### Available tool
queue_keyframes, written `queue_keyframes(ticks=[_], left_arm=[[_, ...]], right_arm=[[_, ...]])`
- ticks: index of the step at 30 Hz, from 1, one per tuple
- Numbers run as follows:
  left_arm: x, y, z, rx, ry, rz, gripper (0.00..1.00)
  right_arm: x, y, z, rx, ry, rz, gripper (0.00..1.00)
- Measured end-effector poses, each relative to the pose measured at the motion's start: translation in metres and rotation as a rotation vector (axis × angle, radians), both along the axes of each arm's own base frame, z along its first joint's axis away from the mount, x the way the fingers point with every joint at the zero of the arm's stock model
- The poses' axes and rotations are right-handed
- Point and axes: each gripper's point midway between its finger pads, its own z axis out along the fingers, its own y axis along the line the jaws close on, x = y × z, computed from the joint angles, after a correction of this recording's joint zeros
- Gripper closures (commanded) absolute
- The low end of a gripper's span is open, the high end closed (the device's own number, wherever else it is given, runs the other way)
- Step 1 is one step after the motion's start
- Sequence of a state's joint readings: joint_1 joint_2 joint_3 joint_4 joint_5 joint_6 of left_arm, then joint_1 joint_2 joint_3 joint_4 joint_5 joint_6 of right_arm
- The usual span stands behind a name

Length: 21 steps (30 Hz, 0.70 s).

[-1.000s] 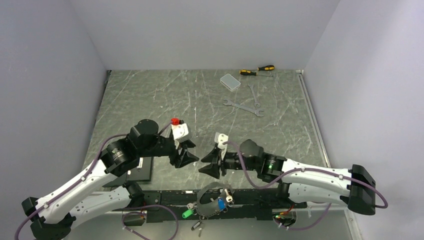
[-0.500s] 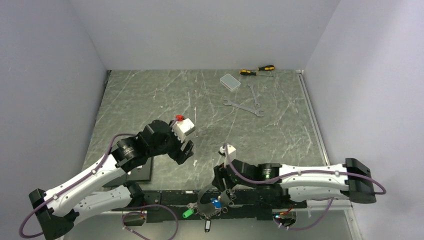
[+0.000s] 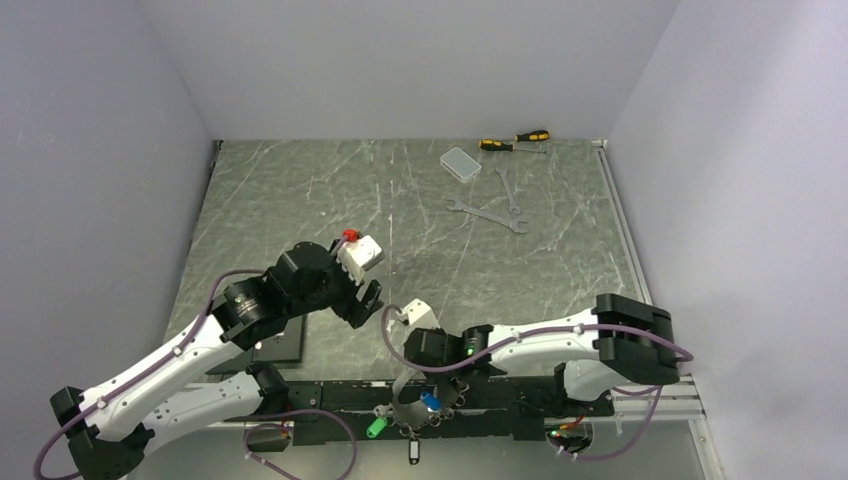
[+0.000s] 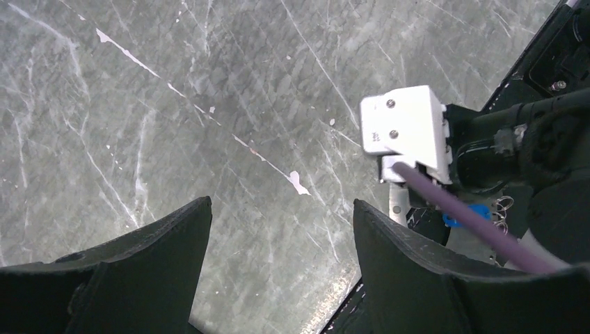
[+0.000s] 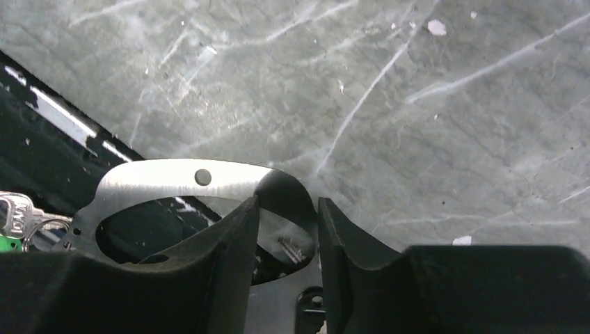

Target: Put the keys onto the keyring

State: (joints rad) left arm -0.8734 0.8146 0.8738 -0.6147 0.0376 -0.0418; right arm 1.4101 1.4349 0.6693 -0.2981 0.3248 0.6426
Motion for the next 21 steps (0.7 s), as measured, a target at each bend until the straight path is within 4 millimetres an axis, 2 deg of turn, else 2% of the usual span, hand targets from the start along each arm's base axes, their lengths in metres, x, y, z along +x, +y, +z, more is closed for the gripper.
queue_keyframes(ticks=[5, 8, 13, 18, 21], left_arm=[[0.0, 0.001, 0.003, -0.007, -0.008, 0.003, 0.21], [0.0, 0.002, 0.004, -0.011, -0.014, 0.008, 0.21], [0.001, 0.004, 0.006, -0.013, -0.023, 0.018, 0.21], [0.002, 0.005, 0.007, -0.013, -0.026, 0.022, 0.21], [0.005, 0.007, 0.007, -0.008, -0.032, 0.038, 0.22]], right_arm=[[0.008, 0.013, -0.001, -0.025, -0.033, 0.011, 0.7], [0.023, 0.015, -0.001, -0.018, -0.039, -0.021, 0.71], [0.091, 0.006, 0.0, 0.011, -0.065, -0.171, 0.7], [0.154, 0.004, 0.002, -0.004, -0.104, -0.245, 0.71], [0.186, -0.003, 0.004, -0.02, -0.125, -0.281, 0.65]])
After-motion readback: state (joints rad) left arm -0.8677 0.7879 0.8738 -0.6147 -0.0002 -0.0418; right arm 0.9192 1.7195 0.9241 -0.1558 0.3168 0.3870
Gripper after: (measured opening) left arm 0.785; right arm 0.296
